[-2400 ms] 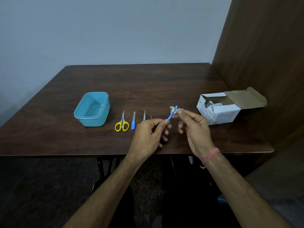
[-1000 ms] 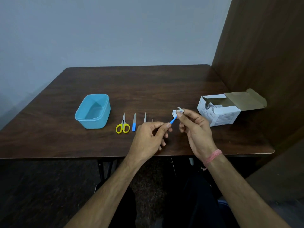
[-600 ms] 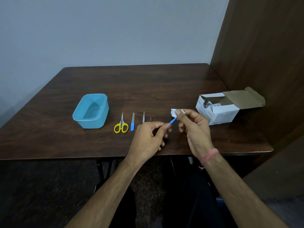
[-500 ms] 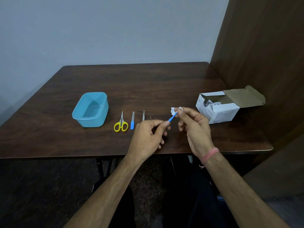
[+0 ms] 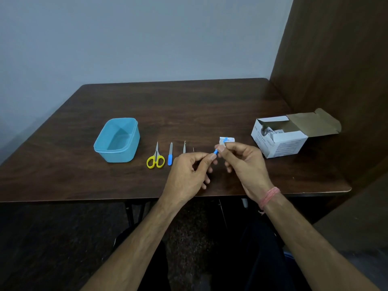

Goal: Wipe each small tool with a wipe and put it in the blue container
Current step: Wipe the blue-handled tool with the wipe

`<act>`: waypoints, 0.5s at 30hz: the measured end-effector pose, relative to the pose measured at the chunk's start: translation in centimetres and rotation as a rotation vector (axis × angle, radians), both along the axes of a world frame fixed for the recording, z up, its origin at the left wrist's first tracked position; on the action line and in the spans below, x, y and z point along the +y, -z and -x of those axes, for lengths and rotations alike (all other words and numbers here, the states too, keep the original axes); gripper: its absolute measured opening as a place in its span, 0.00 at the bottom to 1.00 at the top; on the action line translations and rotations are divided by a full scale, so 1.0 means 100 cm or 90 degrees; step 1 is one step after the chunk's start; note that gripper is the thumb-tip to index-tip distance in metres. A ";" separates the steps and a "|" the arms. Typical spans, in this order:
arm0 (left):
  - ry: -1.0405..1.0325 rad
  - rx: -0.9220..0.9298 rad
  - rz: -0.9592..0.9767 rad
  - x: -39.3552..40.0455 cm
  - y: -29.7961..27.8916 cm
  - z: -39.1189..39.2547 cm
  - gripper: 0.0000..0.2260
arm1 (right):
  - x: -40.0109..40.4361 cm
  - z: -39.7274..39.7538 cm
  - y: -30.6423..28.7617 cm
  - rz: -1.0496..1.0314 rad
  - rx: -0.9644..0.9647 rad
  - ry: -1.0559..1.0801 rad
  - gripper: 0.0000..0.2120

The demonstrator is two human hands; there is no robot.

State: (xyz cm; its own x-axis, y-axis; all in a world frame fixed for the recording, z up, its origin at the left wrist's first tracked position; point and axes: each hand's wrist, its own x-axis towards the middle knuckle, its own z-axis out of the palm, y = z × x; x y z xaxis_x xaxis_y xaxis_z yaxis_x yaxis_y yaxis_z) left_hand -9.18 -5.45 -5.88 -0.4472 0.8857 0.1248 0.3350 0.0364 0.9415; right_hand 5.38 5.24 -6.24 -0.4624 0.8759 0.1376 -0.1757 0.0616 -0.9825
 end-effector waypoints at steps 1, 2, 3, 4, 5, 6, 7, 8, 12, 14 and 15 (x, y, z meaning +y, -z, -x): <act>0.002 -0.005 0.000 0.000 0.000 0.000 0.12 | 0.000 0.000 0.000 0.013 0.013 0.004 0.05; 0.003 -0.006 0.002 0.000 -0.001 -0.001 0.12 | 0.001 -0.001 -0.001 0.043 0.040 0.019 0.05; 0.003 -0.004 0.004 0.000 -0.002 -0.002 0.12 | 0.002 -0.001 -0.002 0.069 0.065 0.036 0.05; 0.002 0.000 0.004 0.001 -0.002 -0.002 0.12 | 0.002 -0.001 -0.003 0.071 0.066 0.040 0.05; 0.001 0.002 0.002 0.000 -0.002 -0.002 0.13 | 0.002 0.000 -0.002 0.045 0.039 0.030 0.05; 0.002 0.001 -0.003 0.000 -0.001 -0.001 0.13 | 0.001 0.000 -0.002 0.019 0.015 0.013 0.06; 0.005 -0.005 -0.007 0.000 -0.001 0.000 0.13 | 0.000 0.001 -0.001 0.008 0.010 0.004 0.06; 0.007 -0.010 -0.008 0.000 0.000 0.000 0.13 | -0.001 0.001 -0.002 0.021 0.026 0.012 0.06; 0.001 0.006 -0.005 -0.001 0.000 -0.002 0.12 | 0.001 0.001 -0.002 0.034 0.029 0.040 0.06; 0.003 -0.004 -0.005 -0.001 0.000 -0.001 0.12 | 0.001 0.002 -0.001 0.043 0.036 0.031 0.05; 0.005 -0.009 -0.002 0.000 0.000 -0.001 0.12 | 0.001 0.002 -0.002 0.070 0.065 0.047 0.05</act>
State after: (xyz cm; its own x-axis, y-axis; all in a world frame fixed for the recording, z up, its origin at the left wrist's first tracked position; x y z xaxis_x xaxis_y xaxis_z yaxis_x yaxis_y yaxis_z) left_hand -9.04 -5.50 -5.86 -0.4418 0.8889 0.1213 0.3213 0.0305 0.9465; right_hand 5.22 5.38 -6.06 -0.3851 0.9192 0.0825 -0.2746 -0.0288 -0.9611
